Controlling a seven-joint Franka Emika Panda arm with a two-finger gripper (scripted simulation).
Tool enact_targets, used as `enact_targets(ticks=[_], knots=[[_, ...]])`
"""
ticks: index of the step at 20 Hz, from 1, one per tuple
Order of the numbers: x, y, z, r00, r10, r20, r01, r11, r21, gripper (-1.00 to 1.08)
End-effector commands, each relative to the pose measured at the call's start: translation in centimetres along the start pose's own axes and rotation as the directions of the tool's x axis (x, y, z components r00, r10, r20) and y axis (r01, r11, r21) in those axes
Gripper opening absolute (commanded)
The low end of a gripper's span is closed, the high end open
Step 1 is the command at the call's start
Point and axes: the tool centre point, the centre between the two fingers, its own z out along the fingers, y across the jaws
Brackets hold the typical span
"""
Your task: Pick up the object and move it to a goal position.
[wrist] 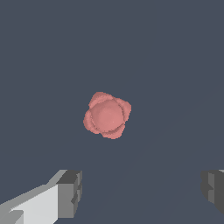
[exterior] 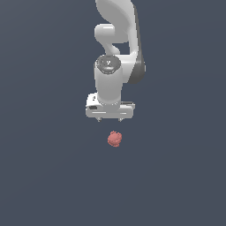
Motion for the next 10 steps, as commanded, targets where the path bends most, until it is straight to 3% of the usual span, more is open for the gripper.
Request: enact_targets(ticks=[1,10], knots=[[0.0,0.0,0.0,1.0,0.0,0.0,0.0,1.0,0.0,1.0],[0.2,-3.6,-0.4,1.0,-0.018,-0.014,0.019,0.999,0.03,1.0]])
